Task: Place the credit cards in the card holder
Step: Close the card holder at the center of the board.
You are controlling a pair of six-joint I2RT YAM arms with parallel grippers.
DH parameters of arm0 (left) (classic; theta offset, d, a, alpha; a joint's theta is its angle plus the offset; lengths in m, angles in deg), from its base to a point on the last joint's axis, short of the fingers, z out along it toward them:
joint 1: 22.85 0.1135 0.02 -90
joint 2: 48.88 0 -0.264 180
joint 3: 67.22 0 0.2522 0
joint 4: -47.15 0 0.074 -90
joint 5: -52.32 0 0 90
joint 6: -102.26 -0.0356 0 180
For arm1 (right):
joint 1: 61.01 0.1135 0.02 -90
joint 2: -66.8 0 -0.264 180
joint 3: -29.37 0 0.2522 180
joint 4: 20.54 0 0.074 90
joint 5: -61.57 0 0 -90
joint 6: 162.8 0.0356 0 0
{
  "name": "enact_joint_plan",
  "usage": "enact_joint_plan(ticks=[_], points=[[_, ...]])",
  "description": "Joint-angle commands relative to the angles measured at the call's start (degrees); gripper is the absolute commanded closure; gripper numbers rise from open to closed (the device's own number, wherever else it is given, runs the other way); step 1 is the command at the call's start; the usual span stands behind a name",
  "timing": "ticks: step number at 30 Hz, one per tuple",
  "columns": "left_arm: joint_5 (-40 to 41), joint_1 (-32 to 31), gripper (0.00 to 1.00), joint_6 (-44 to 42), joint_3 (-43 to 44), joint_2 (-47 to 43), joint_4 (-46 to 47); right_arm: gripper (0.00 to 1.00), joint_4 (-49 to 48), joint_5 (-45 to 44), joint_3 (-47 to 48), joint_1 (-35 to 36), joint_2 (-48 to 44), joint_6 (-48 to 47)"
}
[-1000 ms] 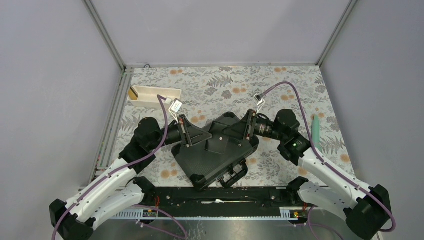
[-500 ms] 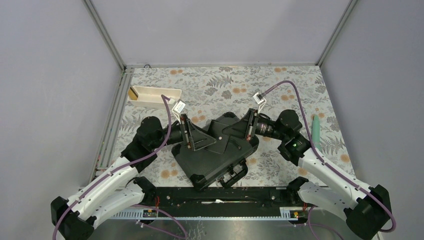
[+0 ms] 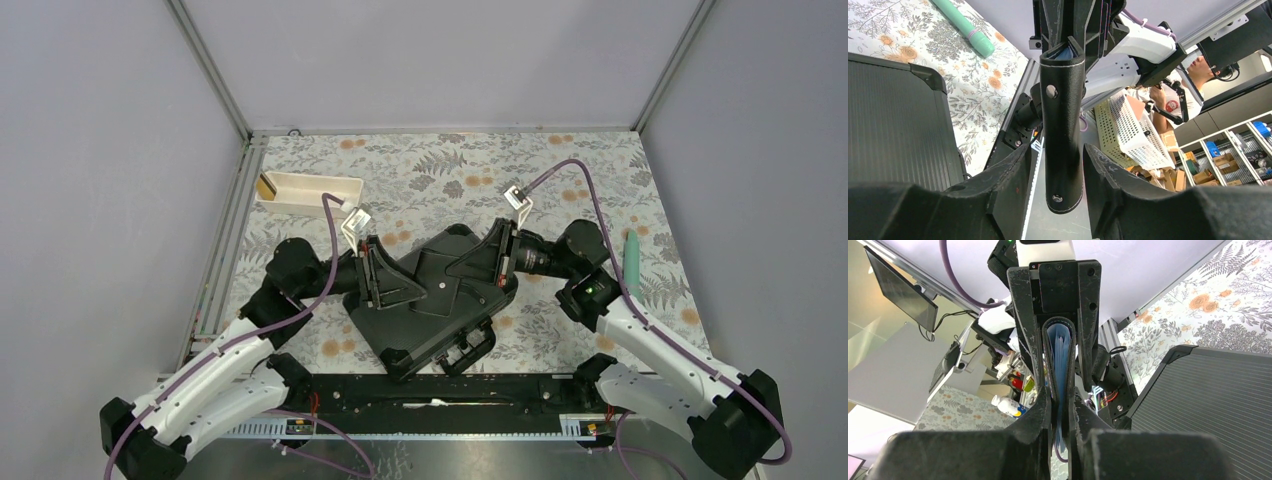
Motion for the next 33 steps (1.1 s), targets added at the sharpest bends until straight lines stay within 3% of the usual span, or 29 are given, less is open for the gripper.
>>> enact_joint_plan(ticks=[1, 5, 8, 17, 20, 22, 24, 26, 28, 30, 33], points=[[-1.0, -0.1, 0.56, 0.0, -0.4, -0.3, 2.5, 1.00, -2.6, 3.1, 1.9, -0.1, 0.5, -0.1], [-1.4, 0.0, 0.57, 2.8, -1.4, 1.2, 6.3, 1.00, -2.2, 4.4, 2.1, -0.1, 1.1, -0.2], [-1.3, 0.0, 0.64, 3.2, -1.6, 1.9, 7.3, 1.00, -2.2, 4.5, 2.2, 0.0, 1.2, -0.2], [-2.3, -0.1, 0.61, 5.3, -2.5, 3.9, 10.4, 1.00, -1.8, 5.2, 2.2, 0.0, 2.8, -0.8], [-1.6, -0.1, 0.76, 5.6, -2.8, 4.3, 10.2, 1.00, -0.8, 5.1, 2.3, -0.1, 3.0, -1.4], [0.5, -0.1, 0.94, 6.0, -3.2, 4.1, 9.7, 1.00, 1.5, 4.2, 2.7, 0.0, 2.8, -2.4], [3.0, -0.1, 1.00, 6.4, -4.2, 2.9, 10.6, 0.85, 5.5, 3.1, 3.3, -0.1, 2.3, -4.5], [6.9, -0.1, 1.00, 5.3, -4.7, 1.1, 9.0, 0.55, 10.4, 0.9, 3.4, -0.1, 0.9, -7.1], [10.8, 0.0, 1.00, 3.5, -4.2, -0.5, 4.5, 0.36, 16.3, -2.1, 3.2, 0.0, -1.0, -10.2], [13.4, -0.1, 1.00, 3.3, -4.1, -1.5, 2.9, 0.30, 20.9, -5.1, 2.7, 0.0, -3.0, -12.5], [14.7, 0.0, 1.00, 4.4, -4.5, -2.5, 3.3, 0.29, 23.1, -7.5, 1.0, -0.1, -5.8, -13.1]])
